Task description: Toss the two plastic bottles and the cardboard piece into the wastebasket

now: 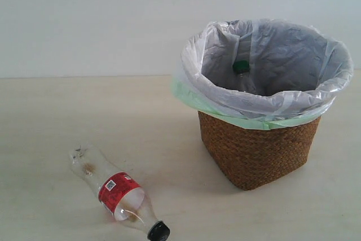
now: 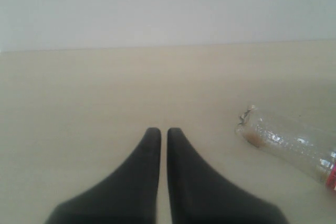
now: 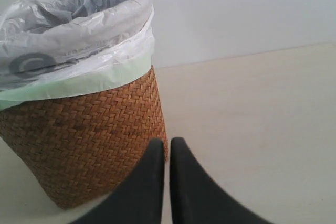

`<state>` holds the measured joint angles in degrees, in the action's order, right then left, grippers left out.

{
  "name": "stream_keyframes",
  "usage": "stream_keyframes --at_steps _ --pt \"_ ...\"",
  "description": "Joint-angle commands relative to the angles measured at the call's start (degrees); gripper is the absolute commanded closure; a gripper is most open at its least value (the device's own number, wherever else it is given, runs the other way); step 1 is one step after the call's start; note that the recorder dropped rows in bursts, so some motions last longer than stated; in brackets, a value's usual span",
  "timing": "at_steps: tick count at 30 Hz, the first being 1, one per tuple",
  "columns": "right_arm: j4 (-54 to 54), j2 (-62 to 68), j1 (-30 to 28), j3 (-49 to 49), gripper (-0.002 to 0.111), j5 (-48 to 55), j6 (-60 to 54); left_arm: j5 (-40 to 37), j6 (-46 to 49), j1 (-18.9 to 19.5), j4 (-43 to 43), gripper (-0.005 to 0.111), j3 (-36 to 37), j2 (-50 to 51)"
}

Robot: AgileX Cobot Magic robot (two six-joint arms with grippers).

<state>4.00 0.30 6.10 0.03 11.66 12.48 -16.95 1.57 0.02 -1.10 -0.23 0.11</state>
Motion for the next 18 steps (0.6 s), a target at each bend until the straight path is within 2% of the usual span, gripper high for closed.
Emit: stream_keyframes --at_steps 1,3,18 --pt "1.1 -0.3 -0.3 0.0 0.108 4.5 -8.9 0.0 0.2 0.2 -0.1 0.103 0.2 -0.1" --pt "1.1 -0.3 -0.3 0.0 0.108 9.1 -12.5 0.0 0.2 0.2 -0.1 0.103 0.2 -0.1" --pt "1.1 -0.3 -0.3 0.0 0.108 9.1 -12.5 0.0 0.2 0.2 -0.1 0.103 0.2 -0.1"
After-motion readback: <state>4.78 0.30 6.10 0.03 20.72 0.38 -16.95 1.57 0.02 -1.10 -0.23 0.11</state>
